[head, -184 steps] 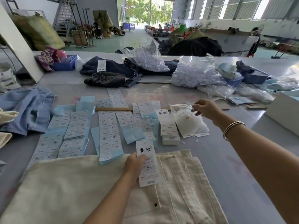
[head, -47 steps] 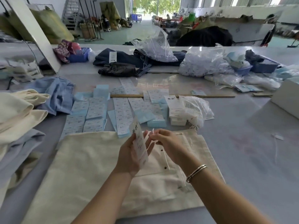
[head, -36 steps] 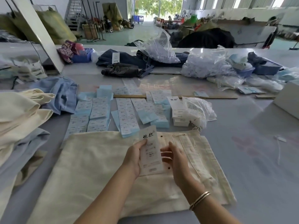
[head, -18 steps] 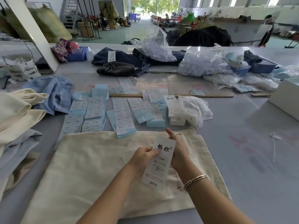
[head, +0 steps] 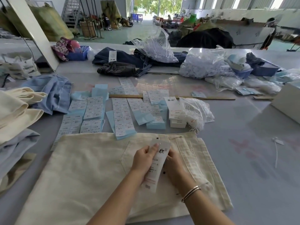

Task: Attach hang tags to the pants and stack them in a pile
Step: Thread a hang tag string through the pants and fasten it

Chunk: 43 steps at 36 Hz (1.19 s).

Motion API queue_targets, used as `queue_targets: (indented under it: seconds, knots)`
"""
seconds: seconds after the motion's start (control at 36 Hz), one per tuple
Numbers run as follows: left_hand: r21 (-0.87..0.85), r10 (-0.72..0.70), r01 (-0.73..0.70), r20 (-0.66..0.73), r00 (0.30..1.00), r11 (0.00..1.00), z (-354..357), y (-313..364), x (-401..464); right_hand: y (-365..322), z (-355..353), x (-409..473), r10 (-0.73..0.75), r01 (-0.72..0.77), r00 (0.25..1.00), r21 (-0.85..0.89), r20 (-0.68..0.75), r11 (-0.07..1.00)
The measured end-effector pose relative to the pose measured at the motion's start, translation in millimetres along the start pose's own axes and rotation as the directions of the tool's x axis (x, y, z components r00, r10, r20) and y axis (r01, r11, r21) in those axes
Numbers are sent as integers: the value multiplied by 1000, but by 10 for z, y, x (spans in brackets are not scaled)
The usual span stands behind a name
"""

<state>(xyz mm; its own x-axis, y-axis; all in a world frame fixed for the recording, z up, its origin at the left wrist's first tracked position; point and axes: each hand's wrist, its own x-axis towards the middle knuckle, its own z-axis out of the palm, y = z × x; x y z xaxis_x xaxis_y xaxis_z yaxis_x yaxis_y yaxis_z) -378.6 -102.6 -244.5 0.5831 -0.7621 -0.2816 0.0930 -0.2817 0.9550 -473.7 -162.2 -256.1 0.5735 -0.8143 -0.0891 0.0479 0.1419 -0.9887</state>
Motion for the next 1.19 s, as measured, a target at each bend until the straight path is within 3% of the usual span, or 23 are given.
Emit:
queue_targets:
  seconds: [0.08, 0.17, 0.28, 0.36, 0.44, 0.53, 0.58, 0.64, 0.72, 0.78, 0.89, 1.0, 1.11, 1.19]
  knots:
    - [-18, 33, -33, -3, 999, 999, -36, -22, -11, 36, -6, 8, -58, 58, 998, 11, 31, 998]
    - [-53, -3, 5, 42, 999, 999, -123, -3, 10, 46, 14, 13, -30, 26, 996, 56, 80, 998]
    - [-120, -58, 68, 87, 995, 990, -198, 35, 50, 90, -11, 33, -142, 153, 988, -210, 66, 966]
    - [-181, -60, 83, 126, 990, 980, -207, 34, 51, 137, -49, 28, -301, 333, 942, -520, 148, 786]
    - [-176, -48, 67, 110, 993, 982, -201, 3, 48, 147, -120, 18, -343, 372, 928, -430, 146, 823]
    - [-100, -3, 10, 69, 998, 995, -224, 2, 93, 212, -102, 13, -321, 360, 933, -470, 164, 806]
    - [-23, 74, -73, 36, 997, 997, -255, 13, 136, 172, -31, 17, -310, 334, 942, -463, 130, 821]
    - [161, 227, -225, 7, 974, 961, -283, 0, 161, 156, 31, 36, -293, 322, 947, -408, 133, 854]
    - [460, 528, -465, -10, 849, 756, -300, -84, 157, 177, 47, 91, -275, 301, 954, -438, 122, 847]
    - [508, 644, -551, -8, 765, 662, -290, -131, 138, 190, 51, 105, -258, 285, 958, -532, 126, 797]
    - [376, 678, -615, -54, 733, 694, -255, -221, 111, 201, 65, 95, -274, 287, 955, -600, 115, 747]
    - [270, 635, -595, -88, 767, 756, -216, -276, 81, 218, 71, 90, -306, 306, 945, -638, 114, 707]
    - [259, 585, -541, -142, 799, 801, -195, -293, 62, 230, 82, 56, -324, 335, 933, -701, 155, 630]
    - [270, 582, -537, -128, 803, 799, -206, -317, 86, 264, 102, 53, -354, 351, 918, -781, 179, 516]
